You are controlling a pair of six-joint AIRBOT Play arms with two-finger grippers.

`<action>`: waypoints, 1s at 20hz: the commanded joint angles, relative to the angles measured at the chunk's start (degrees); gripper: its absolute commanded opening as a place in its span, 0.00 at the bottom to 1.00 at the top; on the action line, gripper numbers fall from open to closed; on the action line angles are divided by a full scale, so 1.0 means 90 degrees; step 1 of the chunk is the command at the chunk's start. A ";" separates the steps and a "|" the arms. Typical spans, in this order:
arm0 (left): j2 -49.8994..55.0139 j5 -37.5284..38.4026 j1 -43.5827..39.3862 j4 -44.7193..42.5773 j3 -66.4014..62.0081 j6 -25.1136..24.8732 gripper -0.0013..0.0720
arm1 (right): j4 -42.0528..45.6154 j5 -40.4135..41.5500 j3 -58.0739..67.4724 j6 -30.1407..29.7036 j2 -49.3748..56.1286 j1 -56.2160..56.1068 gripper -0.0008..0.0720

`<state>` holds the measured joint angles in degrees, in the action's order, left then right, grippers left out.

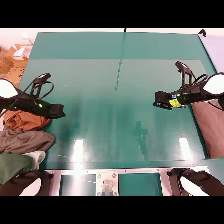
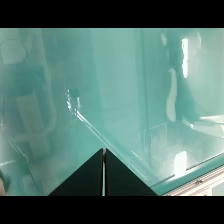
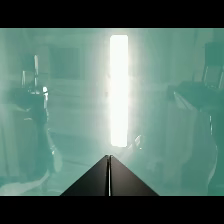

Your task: Fold the shirts.

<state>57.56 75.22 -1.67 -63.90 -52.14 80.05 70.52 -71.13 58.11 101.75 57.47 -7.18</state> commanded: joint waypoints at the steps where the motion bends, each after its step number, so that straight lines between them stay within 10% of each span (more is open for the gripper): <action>1: -0.0005 -0.0051 -0.0005 -0.0002 0.0002 -0.0002 0.05 | 0.0000 0.0002 -0.0002 0.0000 -0.0002 -0.0002 0.04; 6: -0.0005 -0.0634 0.0000 -0.0882 0.0000 -0.0109 0.06 | 0.0000 0.0002 -0.0002 0.0000 -0.0002 -0.0002 0.04; 8: -0.0005 -0.1003 0.0002 -0.2268 0.0041 0.0386 1.00 | 0.0000 0.0002 -0.0002 0.0000 -0.0002 -0.0002 0.04; 11: -0.0005 -0.1047 0.0143 -0.4617 0.0396 0.1268 0.99 | 0.0000 0.0002 -0.0002 0.0000 -0.0002 -0.0002 0.04; 18: 0.0860 -0.2584 0.1547 -0.4384 0.1309 0.1273 0.98 | 0.0000 0.0005 -0.0002 0.0000 -0.0002 0.0000 0.04; 19: 0.1066 -0.2686 0.1545 -0.4267 0.1309 0.1263 0.81 | 0.0000 0.0002 -0.0002 0.0000 -0.0002 -0.0002 0.04; 20: 0.1231 -0.2674 0.1525 -0.4192 0.1299 0.1192 0.36 | 0.0000 0.0002 -0.0002 0.0000 -0.0002 -0.0002 0.04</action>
<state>64.45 55.44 10.35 -102.85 -41.50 90.94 70.54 -71.09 58.11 101.75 57.47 -7.18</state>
